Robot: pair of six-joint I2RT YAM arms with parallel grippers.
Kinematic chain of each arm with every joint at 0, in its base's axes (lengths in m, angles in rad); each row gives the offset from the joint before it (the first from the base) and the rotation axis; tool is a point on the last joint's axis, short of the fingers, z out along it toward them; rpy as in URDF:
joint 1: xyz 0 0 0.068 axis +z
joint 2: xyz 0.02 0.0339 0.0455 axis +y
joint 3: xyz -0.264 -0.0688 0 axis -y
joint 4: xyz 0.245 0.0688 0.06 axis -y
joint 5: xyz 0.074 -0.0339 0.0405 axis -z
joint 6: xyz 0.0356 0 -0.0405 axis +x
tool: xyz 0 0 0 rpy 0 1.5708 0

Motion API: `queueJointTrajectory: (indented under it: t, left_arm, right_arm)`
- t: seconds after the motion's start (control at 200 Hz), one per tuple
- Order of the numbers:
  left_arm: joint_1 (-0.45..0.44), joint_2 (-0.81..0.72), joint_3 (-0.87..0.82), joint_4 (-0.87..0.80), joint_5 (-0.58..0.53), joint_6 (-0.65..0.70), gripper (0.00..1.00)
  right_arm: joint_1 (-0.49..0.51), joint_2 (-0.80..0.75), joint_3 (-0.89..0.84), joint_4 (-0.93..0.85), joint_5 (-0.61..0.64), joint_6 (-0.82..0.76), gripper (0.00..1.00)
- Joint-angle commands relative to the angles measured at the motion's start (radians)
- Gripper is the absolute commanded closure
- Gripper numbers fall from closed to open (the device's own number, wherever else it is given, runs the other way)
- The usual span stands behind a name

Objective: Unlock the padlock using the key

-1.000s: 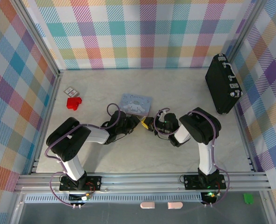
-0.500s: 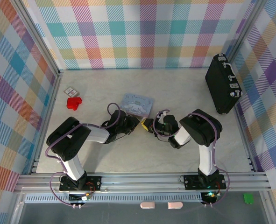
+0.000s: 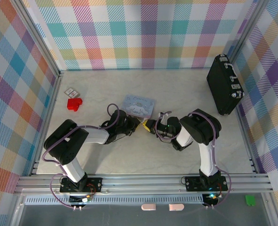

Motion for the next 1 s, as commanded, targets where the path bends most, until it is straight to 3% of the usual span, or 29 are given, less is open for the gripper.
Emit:
queueJointTrajectory:
  t: [0.0, 0.29, 0.665, 0.995]
  left_arm:
    - [-0.011, -0.064, 0.067, 0.089, 0.042, -0.014, 1.0]
    - [-0.043, -0.083, 0.111, 0.126, 0.076, -0.092, 1.0]
    - [-0.105, -0.11, 0.188, 0.116, 0.086, -0.129, 1.0]
    - [-0.096, -0.13, 0.162, -0.004, 0.012, -0.043, 1.0]
  right_arm:
    - [-0.012, 0.041, -0.001, -0.018, -0.023, 0.013, 1.0]
    - [-0.035, 0.023, 0.047, -0.026, -0.078, -0.06, 1.0]
    - [-0.042, 0.033, 0.12, -0.014, -0.119, -0.024, 1.0]
    - [-0.049, -0.01, 0.075, -0.048, -0.098, 0.067, 0.83]
